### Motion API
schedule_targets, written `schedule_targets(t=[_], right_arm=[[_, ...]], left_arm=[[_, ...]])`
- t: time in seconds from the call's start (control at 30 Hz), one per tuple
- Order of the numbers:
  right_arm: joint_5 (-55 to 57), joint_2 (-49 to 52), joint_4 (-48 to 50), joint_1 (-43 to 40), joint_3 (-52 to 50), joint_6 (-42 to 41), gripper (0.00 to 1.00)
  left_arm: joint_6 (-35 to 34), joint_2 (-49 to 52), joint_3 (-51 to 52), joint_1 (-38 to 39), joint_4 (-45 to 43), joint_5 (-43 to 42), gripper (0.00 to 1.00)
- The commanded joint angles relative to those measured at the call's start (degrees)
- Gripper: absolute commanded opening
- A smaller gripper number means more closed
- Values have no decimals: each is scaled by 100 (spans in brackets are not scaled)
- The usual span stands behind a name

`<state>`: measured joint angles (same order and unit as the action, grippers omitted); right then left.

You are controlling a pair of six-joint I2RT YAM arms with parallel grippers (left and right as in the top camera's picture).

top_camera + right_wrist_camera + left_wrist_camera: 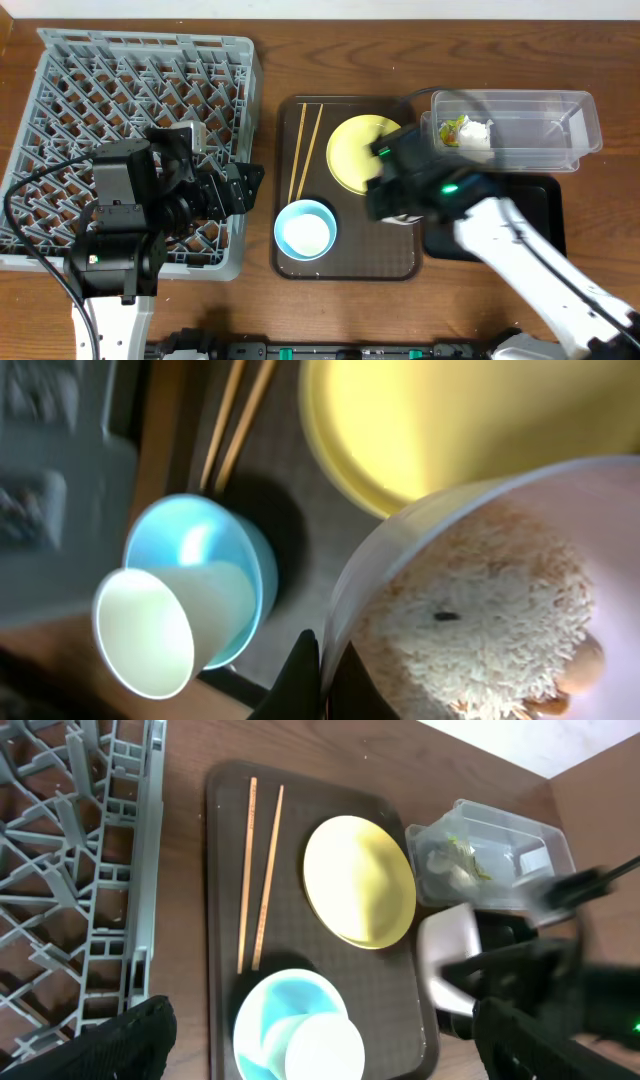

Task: Sort waste into correct bins and load items into the dishwasher
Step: 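Tip the pink bowl over the black tray to pour out the rice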

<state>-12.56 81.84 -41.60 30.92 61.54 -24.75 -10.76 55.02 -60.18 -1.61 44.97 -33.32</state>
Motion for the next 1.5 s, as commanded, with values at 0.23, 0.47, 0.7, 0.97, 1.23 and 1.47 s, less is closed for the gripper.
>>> schedule_targets(t=[0.23, 0.47, 0.7, 0.97, 1.23, 1.47], right_arm=[[-2076, -120, -973, -2535, -31, 81, 1], [-4039, -120, -538, -3847, -577, 1567, 1], [-6284, 59, 968, -5121, -1574, 1580, 1], [-7108, 448, 1727, -5716, -2267, 1563, 1], [-7676, 474, 2155, -5720, -2350, 1565, 1], [-7678, 468, 2127, -5676, -2352, 1840, 1]], left_arm=[[-52, -4, -92, -17, 0, -96, 96], [-52, -4, -92, -17, -2, -96, 96], [-52, -4, -92, -17, -2, -96, 96], [-52, -4, -92, -17, -2, -96, 96], [-52, -4, -92, -17, -2, -96, 96], [-52, -4, -92, -17, -2, -96, 96]])
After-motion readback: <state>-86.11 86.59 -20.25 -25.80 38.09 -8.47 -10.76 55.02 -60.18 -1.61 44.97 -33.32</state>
